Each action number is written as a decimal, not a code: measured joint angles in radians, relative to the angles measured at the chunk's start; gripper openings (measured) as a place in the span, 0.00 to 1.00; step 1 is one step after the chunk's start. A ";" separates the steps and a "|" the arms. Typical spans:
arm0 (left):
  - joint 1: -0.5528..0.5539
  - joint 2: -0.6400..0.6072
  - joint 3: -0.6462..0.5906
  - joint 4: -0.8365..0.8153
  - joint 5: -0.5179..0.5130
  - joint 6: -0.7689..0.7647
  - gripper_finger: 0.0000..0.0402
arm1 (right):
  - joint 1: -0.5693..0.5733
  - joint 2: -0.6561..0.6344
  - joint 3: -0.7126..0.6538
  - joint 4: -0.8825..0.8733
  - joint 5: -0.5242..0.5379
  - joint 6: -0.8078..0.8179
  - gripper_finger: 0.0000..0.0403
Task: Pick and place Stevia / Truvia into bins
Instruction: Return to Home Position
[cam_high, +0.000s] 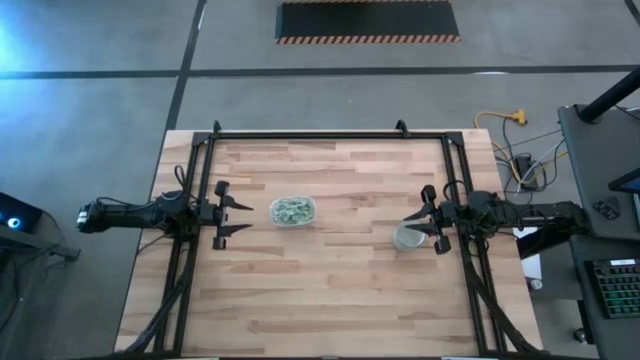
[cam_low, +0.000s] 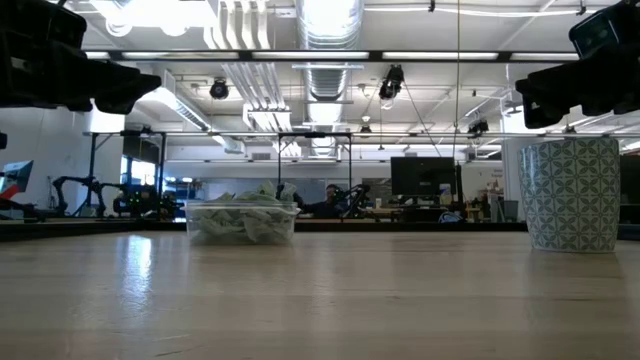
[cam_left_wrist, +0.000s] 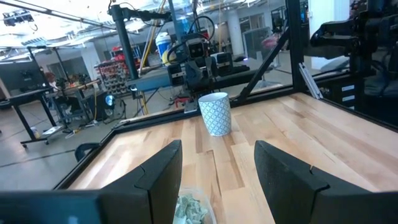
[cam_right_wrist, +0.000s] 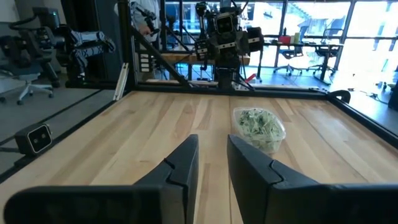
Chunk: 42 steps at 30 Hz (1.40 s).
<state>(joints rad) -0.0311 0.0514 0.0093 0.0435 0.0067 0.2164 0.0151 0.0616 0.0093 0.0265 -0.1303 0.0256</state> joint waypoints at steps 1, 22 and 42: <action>0.000 -0.001 0.000 0.001 0.000 0.000 0.46 | 0.000 0.000 0.000 0.000 0.000 -0.001 0.19; 0.000 -0.001 0.000 0.001 0.000 0.000 0.46 | 0.000 0.000 0.000 0.000 0.000 0.000 0.17; 0.000 0.000 0.000 0.000 0.000 0.000 0.46 | 0.000 0.000 0.000 0.000 0.000 -0.002 0.19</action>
<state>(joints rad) -0.0312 0.0515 0.0097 0.0440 0.0067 0.2164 0.0151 0.0616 0.0093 0.0265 -0.1303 0.0238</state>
